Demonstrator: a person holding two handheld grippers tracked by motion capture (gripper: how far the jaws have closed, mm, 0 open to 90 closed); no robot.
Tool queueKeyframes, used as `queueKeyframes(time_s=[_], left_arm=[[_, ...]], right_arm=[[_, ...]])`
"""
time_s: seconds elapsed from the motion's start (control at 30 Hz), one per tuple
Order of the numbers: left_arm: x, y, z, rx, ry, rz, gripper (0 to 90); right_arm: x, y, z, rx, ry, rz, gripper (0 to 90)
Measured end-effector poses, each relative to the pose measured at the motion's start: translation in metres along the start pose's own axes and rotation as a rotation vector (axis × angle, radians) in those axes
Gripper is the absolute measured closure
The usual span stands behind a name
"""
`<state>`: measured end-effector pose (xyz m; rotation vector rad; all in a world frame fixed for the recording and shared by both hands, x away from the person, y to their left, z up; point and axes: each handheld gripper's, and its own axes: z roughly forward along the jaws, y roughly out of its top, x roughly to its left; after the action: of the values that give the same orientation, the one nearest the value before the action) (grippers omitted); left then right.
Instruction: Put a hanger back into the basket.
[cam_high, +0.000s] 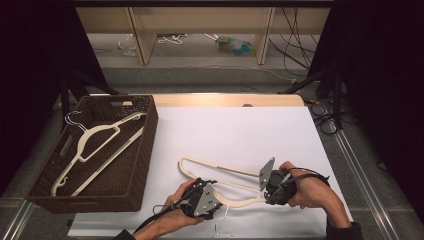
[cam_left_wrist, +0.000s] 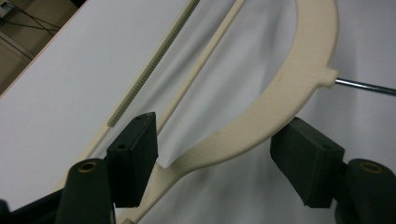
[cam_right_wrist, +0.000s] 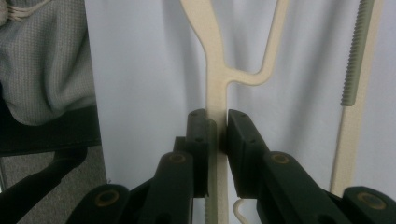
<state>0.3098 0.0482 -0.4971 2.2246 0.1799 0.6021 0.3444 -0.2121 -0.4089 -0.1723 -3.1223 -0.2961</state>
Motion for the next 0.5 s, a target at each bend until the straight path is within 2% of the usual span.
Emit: queueKeyframes(time_s=[0.07, 0.1, 0.17, 0.23, 0.27, 0.3, 0.4, 0.43, 0.47, 0.5], left_arm=[[-0.0009, 0.0007, 0.0009, -0.019, -0.012, 0.025, 37.6], [0.0007, 0.0022, 0.0014, -0.038, -0.019, 0.077, 38.9], [-0.0002, 0.0028, 0.0014, -0.055, -0.030, 0.105, 45.9], [-0.0023, 0.0027, 0.0008, -0.058, -0.048, 0.100, 50.4], [-0.0024, 0.0031, -0.0001, -0.054, -0.046, 0.119, 53.6], [-0.0038, 0.0029, 0.0001, -0.056, -0.058, 0.109, 54.5], [-0.0033, 0.0039, -0.0009, -0.071, -0.072, 0.139, 59.5], [-0.0018, 0.0046, -0.0024, -0.063, -0.084, 0.171, 61.7], [-0.0010, 0.0058, -0.0035, -0.069, -0.073, 0.198, 63.6], [-0.0011, 0.0067, -0.0040, -0.080, -0.080, 0.207, 65.3]], right_arm=[[-0.0005, -0.0013, -0.0007, 0.003, -0.006, 0.001, 79.7], [-0.0005, -0.0020, -0.0006, 0.001, 0.000, 0.005, 79.7], [-0.0012, -0.0032, 0.0002, -0.004, 0.004, 0.008, 79.7], [-0.0017, -0.0041, 0.0017, -0.006, 0.013, 0.003, 79.7], [-0.0020, -0.0044, 0.0024, -0.005, 0.019, 0.004, 79.7], [-0.0022, -0.0048, 0.0031, -0.004, 0.027, 0.003, 79.7], [-0.0027, -0.0059, 0.0053, -0.009, 0.037, 0.005, 79.7], [-0.0029, -0.0061, 0.0058, -0.011, 0.039, 0.004, 79.7], [-0.0031, -0.0064, 0.0063, -0.011, 0.042, 0.004, 79.7], [-0.0032, -0.0066, 0.0070, -0.011, 0.049, 0.007, 79.7]])
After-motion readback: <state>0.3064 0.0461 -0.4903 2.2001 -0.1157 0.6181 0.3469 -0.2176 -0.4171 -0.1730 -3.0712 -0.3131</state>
